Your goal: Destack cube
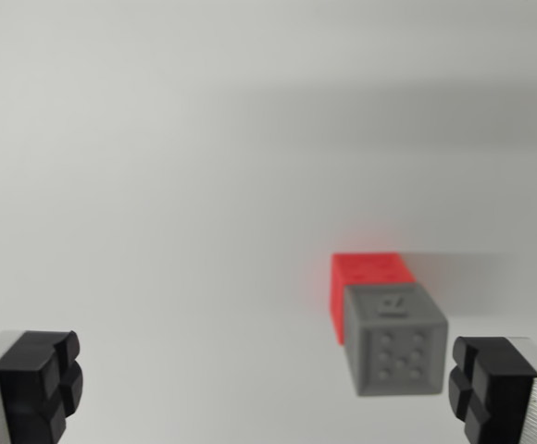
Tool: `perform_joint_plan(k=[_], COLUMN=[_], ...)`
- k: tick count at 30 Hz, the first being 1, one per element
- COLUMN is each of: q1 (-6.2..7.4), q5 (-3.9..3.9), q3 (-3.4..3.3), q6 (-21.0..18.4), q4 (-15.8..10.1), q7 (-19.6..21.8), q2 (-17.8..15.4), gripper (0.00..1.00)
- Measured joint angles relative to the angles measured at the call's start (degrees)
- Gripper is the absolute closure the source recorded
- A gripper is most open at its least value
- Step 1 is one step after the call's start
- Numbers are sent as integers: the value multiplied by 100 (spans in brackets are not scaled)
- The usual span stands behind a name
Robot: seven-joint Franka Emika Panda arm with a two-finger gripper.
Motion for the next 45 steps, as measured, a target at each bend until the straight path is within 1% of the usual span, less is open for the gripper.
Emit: perform_joint_plan(k=[7, 14, 15, 19, 21, 27, 28, 33, 36, 39, 41, 45], q1=[-98, -215, -224, -298, -326, -450, -461, -571, -585, -577, -570, -564], q5=[0, -2, -3, -15, -21, -51, -55, -80, -80, -53, -22, 81], q3=[-143, -312, -326, -433, -470, -644, -659, -815, -855, -857, -857, -856], q6=[223, 461, 478, 615, 665, 869, 887, 1055, 1194, 1431, 1559, 1889], q4=[-379, -763, -790, -1000, -1072, -1363, -1387, -1603, -1670, -1708, -1726, -1781], q7=[-258, -556, -577, -762, -827, -1118, -1142, -1398, -1448, -1483, -1507, -1582], q2=[-172, -335, -345, -428, -456, -553, -560, -618, -577, -366, -230, 67], gripper=[0, 0, 0, 0, 0, 0, 0, 0, 0, 0, 0, 0])
